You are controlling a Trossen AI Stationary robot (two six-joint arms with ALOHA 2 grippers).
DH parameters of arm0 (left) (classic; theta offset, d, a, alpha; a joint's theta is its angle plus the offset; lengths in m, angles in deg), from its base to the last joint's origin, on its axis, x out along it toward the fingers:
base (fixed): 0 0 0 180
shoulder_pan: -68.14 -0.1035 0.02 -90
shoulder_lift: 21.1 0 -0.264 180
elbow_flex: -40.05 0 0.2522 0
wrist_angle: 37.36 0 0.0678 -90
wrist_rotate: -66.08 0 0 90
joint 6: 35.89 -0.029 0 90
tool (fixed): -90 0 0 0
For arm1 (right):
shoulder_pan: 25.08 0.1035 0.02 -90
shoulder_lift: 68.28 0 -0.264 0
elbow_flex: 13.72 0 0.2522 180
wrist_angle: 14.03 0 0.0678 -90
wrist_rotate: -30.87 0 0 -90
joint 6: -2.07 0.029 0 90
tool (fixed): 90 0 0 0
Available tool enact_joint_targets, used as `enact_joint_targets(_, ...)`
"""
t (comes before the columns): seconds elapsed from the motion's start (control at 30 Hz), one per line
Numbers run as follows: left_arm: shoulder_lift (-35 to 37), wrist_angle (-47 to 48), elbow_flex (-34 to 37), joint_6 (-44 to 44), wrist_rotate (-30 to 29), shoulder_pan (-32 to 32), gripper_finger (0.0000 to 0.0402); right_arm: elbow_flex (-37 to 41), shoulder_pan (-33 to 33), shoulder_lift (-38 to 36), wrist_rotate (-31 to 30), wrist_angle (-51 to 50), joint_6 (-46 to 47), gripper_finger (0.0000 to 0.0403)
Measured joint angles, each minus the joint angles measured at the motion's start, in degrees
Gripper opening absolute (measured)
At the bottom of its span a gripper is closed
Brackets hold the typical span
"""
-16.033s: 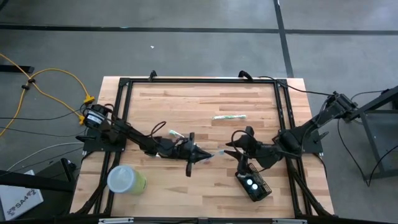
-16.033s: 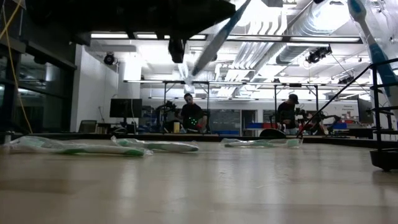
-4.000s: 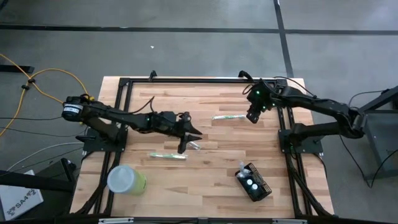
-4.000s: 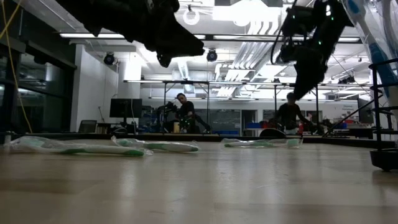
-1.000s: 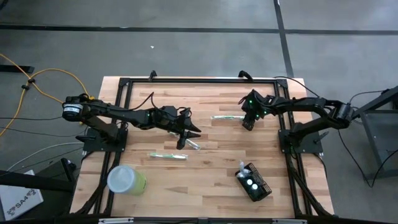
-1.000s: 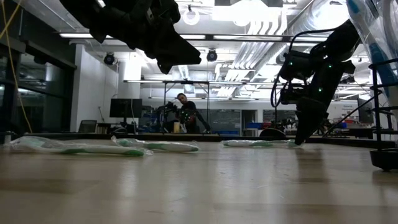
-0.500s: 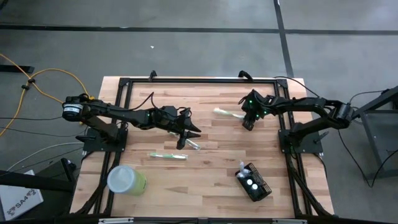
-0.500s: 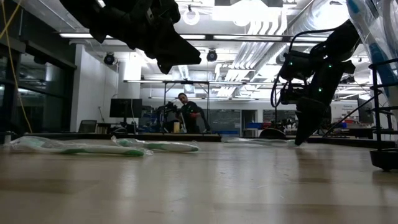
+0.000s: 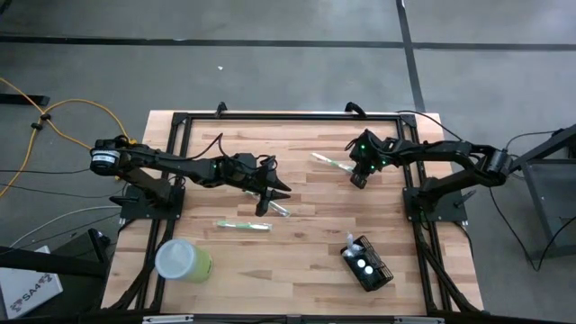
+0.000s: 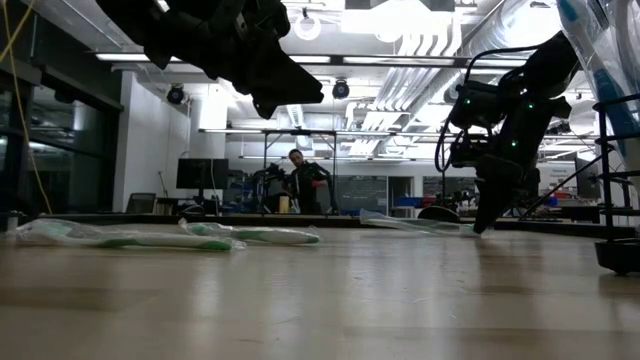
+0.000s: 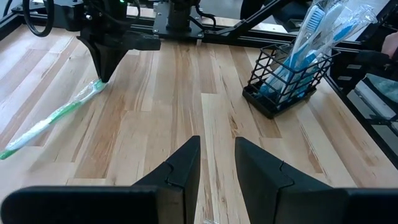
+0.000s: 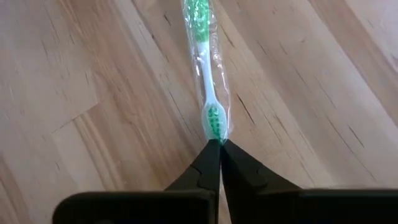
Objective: Pick & Place toothbrushing station
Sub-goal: Put the top green toothbrush into the bottom section of the black wire organizer
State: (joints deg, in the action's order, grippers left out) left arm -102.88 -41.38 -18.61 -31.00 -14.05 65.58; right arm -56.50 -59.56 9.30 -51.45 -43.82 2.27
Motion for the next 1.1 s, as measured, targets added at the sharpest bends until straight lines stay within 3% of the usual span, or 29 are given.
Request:
enact_joint_targets(0.33,0.00,-0.02,0.00,-0.01,0.00,-0.01,0.0097,-0.14,0.00,0.00,-0.22,-0.14,4.57,0.0003)
enact_joint_targets(0.53,0.00,-0.01,0.00,-0.01,-0.02,0.00,0.0097,-4.62,0.00,0.00,-0.13,-3.92,6.08,0.0003)
enact_joint_targets(0.83,0.00,0.00,0.00,-0.01,-0.02,-0.01,0.0097,-18.98,3.35,0.00,-2.91,-22.30,5.81,0.0003)
enact_joint_targets(1.1,-0.01,-0.02,0.00,-0.01,-0.02,0.01,0.0097,-33.96,10.97,-0.02,-11.20,-40.52,7.36,0.0003)
